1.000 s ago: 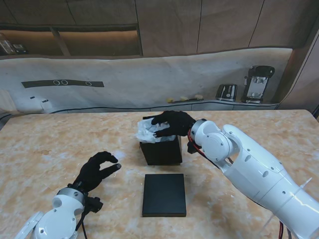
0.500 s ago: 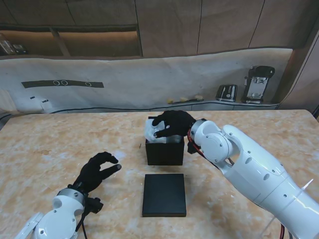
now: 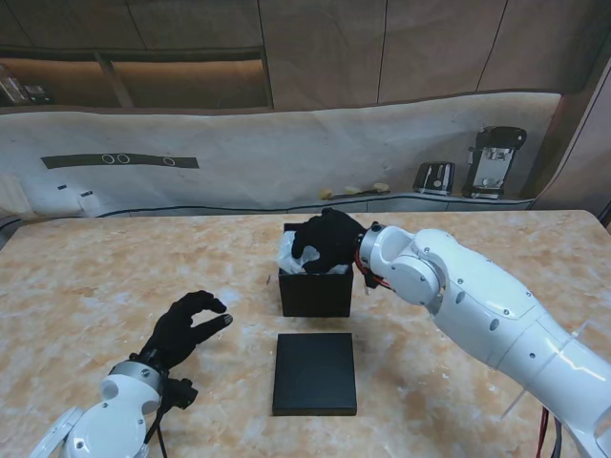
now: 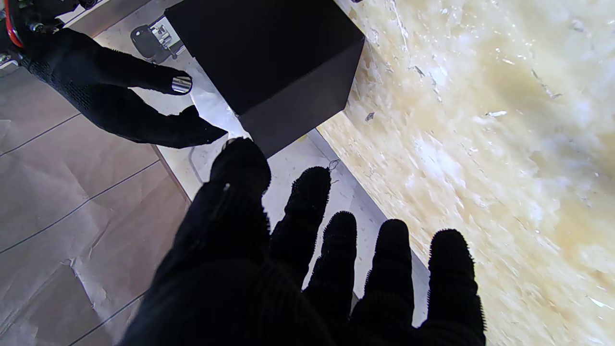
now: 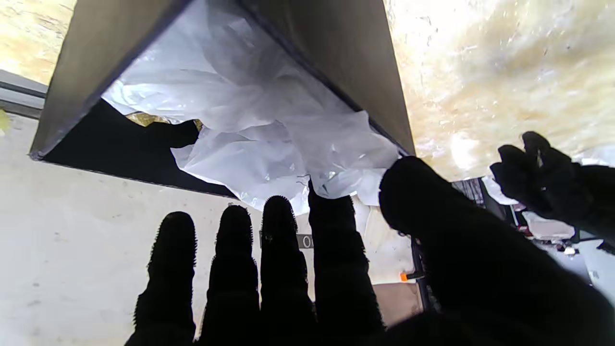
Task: Pack mini donuts into a plastic bag, tie the opening and put the bag into the gift box
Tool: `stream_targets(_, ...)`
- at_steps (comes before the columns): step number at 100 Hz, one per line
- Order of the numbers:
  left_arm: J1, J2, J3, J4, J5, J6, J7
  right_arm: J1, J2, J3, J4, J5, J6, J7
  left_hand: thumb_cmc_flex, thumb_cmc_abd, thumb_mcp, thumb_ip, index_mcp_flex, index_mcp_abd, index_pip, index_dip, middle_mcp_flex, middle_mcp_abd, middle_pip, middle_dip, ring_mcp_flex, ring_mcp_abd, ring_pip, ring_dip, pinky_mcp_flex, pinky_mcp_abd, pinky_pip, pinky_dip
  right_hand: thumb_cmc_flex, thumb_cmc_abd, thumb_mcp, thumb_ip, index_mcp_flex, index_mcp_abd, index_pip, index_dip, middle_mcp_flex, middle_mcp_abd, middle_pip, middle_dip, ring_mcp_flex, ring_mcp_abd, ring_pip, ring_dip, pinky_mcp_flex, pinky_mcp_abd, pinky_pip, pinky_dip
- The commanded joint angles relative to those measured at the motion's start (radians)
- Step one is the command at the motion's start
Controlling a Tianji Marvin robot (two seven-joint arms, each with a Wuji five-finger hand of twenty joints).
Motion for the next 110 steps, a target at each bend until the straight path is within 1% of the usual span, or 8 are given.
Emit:
stream_targets(1, 0.006, -0.004, 0.000, -0.006, -0.002, -0.003, -0.011, 0.012, 0.001, -0.009, 0.014, 0.019, -0.004, 0.025, 0.021, 0.019, -0.018, 0.026, 0.016, -0.015, -0.020, 0.011, -0.034, -0.001, -0.015, -0.005, -0.027, -0.002, -0.018, -0.016, -0.018, -0.014, 0.001, 0.008, 0.011, 0.013, 0.022, 0.025, 0.026, 0.008, 0.024, 0.016, 0.019, -0.013, 0.012, 0.015, 0.005, -0.019, -0.005, -0.013, -0.017, -0.001, -0.014, -0.012)
stream_targets(50, 0.011, -0.003, -0.010, -0.010, 0.006, 0.000, -0.014, 0.147, -0.026, -0.195, 0.161, 0.036, 0.002, 0.021, 0.021, 0.020, -0.019, 0.026, 0.016, -0.016, -0.019, 0.010, -0.033, -0.002, -0.015, -0.004, -0.027, -0.002, -0.018, -0.016, -0.018, -0.012, 0.001, 0.008, -0.015, 0.023, -0.010, 0.018, 0.014, -0.047, 0.020, 0.025, -0.076, 0.012, 0.019, 0.057, -0.085, -0.020, 0.023, 0.006, -0.090, -0.015, -0.047, -0.021)
stream_targets(69, 0.009, -0.002, -0.014, -0.008, 0.008, -0.007, -0.017, 0.199, -0.042, -0.264, 0.224, 0.078, -0.009, 0.037, 0.023, 0.019, -0.019, 0.026, 0.016, -0.015, -0.019, 0.010, -0.032, 0.003, -0.015, -0.004, -0.028, -0.001, -0.018, -0.016, -0.018, -0.012, 0.000, 0.008, 0.010, 0.006, 0.015, 0.006, 0.058, -0.038, 0.041, 0.024, 0.058, -0.050, 0.013, 0.053, -0.030, -0.053, 0.029, 0.004, -0.102, -0.015, -0.065, -0.023)
stream_targets(76, 0.008, -0.002, -0.014, -0.007, 0.009, -0.007, -0.017, 0.205, -0.043, -0.273, 0.232, 0.080, -0.011, 0.039, 0.022, 0.019, -0.020, 0.026, 0.016, -0.015, -0.019, 0.010, -0.033, 0.000, -0.015, -0.005, -0.027, -0.001, -0.018, -0.016, -0.018, -0.014, 0.000, 0.008, 0.027, -0.016, 0.048, -0.031, 0.070, -0.036, 0.078, -0.015, 0.108, -0.079, -0.006, 0.049, -0.015, -0.061, 0.028, 0.006, -0.107, -0.018, -0.069, -0.022)
stream_targets(88, 0.009, -0.002, -0.013, -0.007, 0.007, -0.006, -0.018, 0.199, -0.039, -0.266, 0.232, 0.075, -0.011, 0.040, 0.022, 0.019, -0.020, 0.026, 0.017, -0.015, -0.019, 0.010, -0.033, 0.000, -0.015, -0.004, -0.027, -0.001, -0.018, -0.016, -0.018, -0.014, 0.000, 0.008, 0.062, -0.046, 0.085, -0.050, 0.071, -0.033, 0.162, -0.094, 0.169, -0.099, -0.015, 0.048, 0.015, -0.063, 0.026, 0.007, -0.106, -0.016, -0.069, -0.020)
stream_targets(99, 0.008, -0.002, -0.011, -0.007, 0.006, -0.005, -0.019, 0.189, -0.034, -0.254, 0.225, 0.100, 0.016, 0.071, 0.023, 0.019, -0.019, 0.027, 0.016, -0.016, -0.019, 0.010, -0.033, 0.000, -0.015, -0.004, -0.027, -0.001, -0.018, -0.016, -0.018, -0.014, 0.000, 0.008, 0.031, 0.006, 0.052, -0.029, 0.042, -0.040, 0.101, -0.063, 0.181, -0.057, -0.036, 0.037, 0.005, -0.049, 0.024, 0.008, -0.127, -0.018, -0.082, -0.029)
stream_targets(103, 0.007, -0.002, -0.010, -0.006, 0.006, -0.004, -0.019, 0.190, -0.033, -0.253, 0.225, 0.109, 0.018, 0.081, 0.023, 0.019, -0.019, 0.026, 0.016, -0.016, -0.018, 0.010, -0.033, 0.000, -0.015, -0.004, -0.027, -0.002, -0.018, -0.016, -0.018, -0.014, 0.000, 0.008, -0.009, 0.033, 0.013, 0.005, -0.043, -0.068, -0.029, -0.033, 0.196, -0.055, -0.041, 0.033, 0.007, -0.042, 0.012, 0.001, -0.136, -0.014, -0.097, -0.040)
stream_targets(110, 0.006, -0.002, -0.009, -0.006, 0.007, -0.002, -0.020, 0.190, -0.034, -0.252, 0.228, 0.137, 0.029, 0.100, 0.023, 0.019, -0.020, 0.026, 0.017, -0.015, -0.018, 0.010, -0.033, 0.000, -0.015, -0.004, -0.027, -0.001, -0.018, -0.016, -0.018, -0.014, 0.000, 0.008, -0.052, 0.049, -0.026, 0.004, -0.152, -0.073, -0.085, -0.035, 0.198, -0.023, -0.046, 0.034, 0.004, -0.034, 0.003, -0.002, -0.147, -0.012, -0.109, -0.046)
